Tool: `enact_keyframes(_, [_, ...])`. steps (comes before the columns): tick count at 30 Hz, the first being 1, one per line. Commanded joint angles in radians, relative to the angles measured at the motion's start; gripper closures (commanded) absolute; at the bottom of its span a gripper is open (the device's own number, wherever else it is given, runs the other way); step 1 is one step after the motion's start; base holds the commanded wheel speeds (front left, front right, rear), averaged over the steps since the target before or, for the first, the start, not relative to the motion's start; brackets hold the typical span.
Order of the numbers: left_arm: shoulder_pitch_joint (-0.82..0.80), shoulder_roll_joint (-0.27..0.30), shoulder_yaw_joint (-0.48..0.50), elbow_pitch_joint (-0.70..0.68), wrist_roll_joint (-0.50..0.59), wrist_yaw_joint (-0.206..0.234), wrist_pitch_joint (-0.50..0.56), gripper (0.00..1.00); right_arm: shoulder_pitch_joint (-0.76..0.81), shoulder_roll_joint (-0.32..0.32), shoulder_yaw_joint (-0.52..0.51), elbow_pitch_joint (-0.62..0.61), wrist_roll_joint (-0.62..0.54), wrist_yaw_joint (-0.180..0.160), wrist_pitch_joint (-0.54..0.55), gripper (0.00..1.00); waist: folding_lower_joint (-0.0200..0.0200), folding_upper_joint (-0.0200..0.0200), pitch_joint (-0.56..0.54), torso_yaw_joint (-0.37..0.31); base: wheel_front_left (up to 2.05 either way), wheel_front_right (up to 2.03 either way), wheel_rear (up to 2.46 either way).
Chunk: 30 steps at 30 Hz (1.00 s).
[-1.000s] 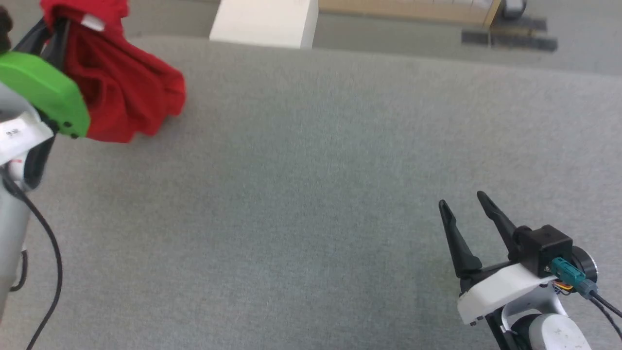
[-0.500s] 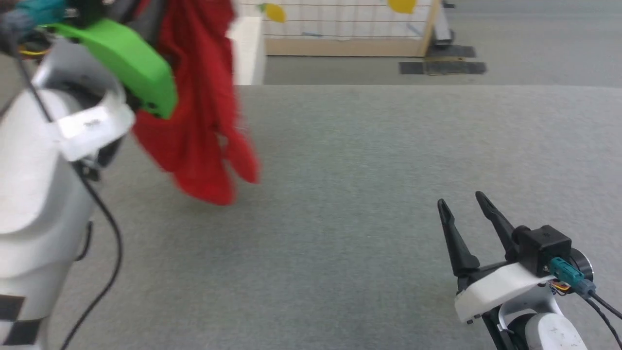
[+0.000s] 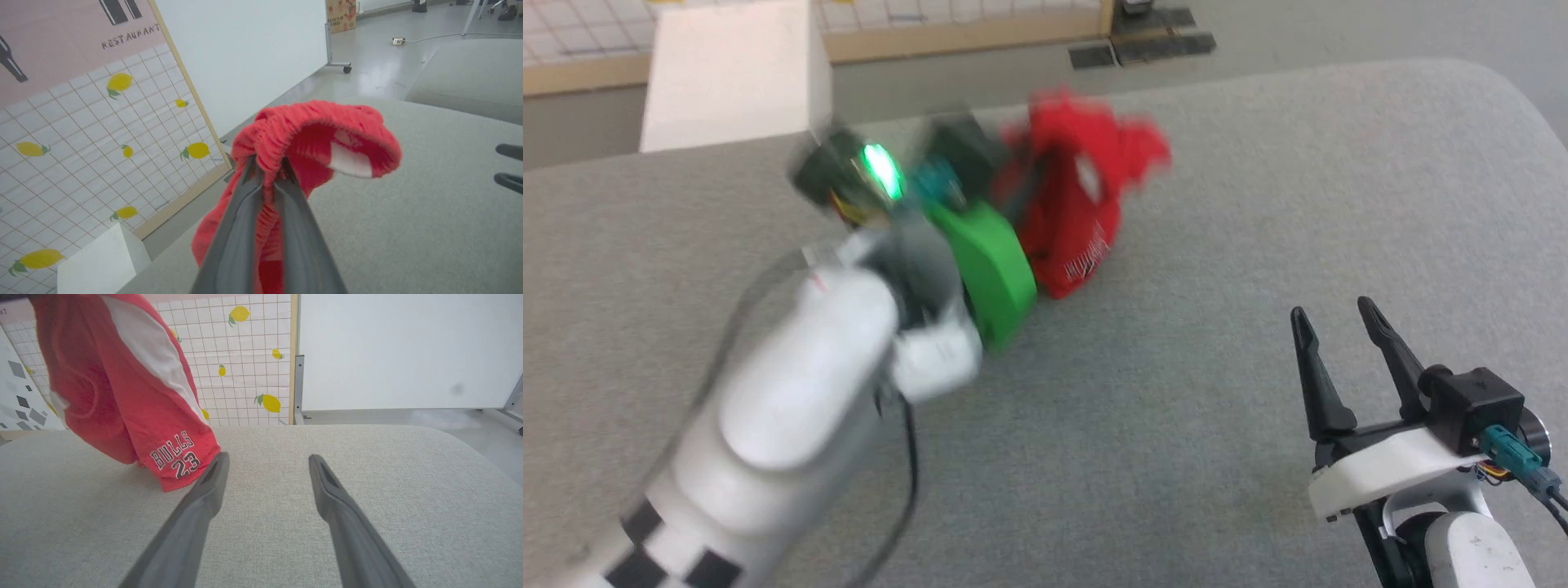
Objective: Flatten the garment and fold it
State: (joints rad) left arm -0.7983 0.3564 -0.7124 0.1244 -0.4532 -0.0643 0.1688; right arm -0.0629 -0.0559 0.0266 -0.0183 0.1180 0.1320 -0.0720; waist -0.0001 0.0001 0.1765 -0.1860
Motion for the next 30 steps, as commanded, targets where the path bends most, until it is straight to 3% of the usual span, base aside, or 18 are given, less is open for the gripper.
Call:
enact_keyframes(1, [0.050, 0.007, -0.037, 0.022, 0.020, -0.014, 0.007, 1.00, -0.018, 0.004, 0.001, -0.002, -0.008, -0.001, -0.011, 0.00, 0.0001, -0.0001, 0.054, -0.049, 0.00, 0.00, 0.00])
enact_keyframes(7, [0.182, 0.047, -0.164, 0.089, 0.019, -0.046, 0.031, 1.00, -0.022, 0.005, 0.001, 0.012, 0.003, -0.001, -0.029, 0.00, 0.0001, -0.0001, 0.073, -0.054, 0.00, 0.00, 0.00])
enact_keyframes(9, [0.207, 0.058, -0.182, 0.096, 0.009, -0.050, 0.039, 0.00, -0.022, 0.005, -0.003, 0.019, 0.006, -0.001, -0.032, 0.00, 0.0001, -0.0001, 0.072, -0.044, 0.00, 0.00, 0.00])
enact_keyframes(26, [0.241, 0.074, -0.105, 0.037, -0.059, 0.016, -0.032, 0.00, 0.013, 0.006, -0.022, 0.050, -0.002, -0.001, 0.011, 0.00, 0.0001, -0.0001, -0.105, 0.144, 0.00, 0.00, 0.00])
enact_keyframes(29, [0.254, 0.091, -0.061, 0.026, -0.077, 0.056, -0.055, 0.00, 0.021, 0.006, -0.025, 0.043, 0.001, -0.001, 0.019, 0.00, 0.0001, -0.0001, -0.131, 0.174, 0.00, 0.00, 0.00])
enact_keyframes(30, [0.278, 0.111, 0.006, 0.009, -0.099, 0.120, -0.096, 0.00, 0.029, 0.006, -0.028, 0.032, 0.006, -0.001, 0.026, 0.00, 0.0001, -0.0001, -0.151, 0.200, 0.00, 0.00, 0.00])
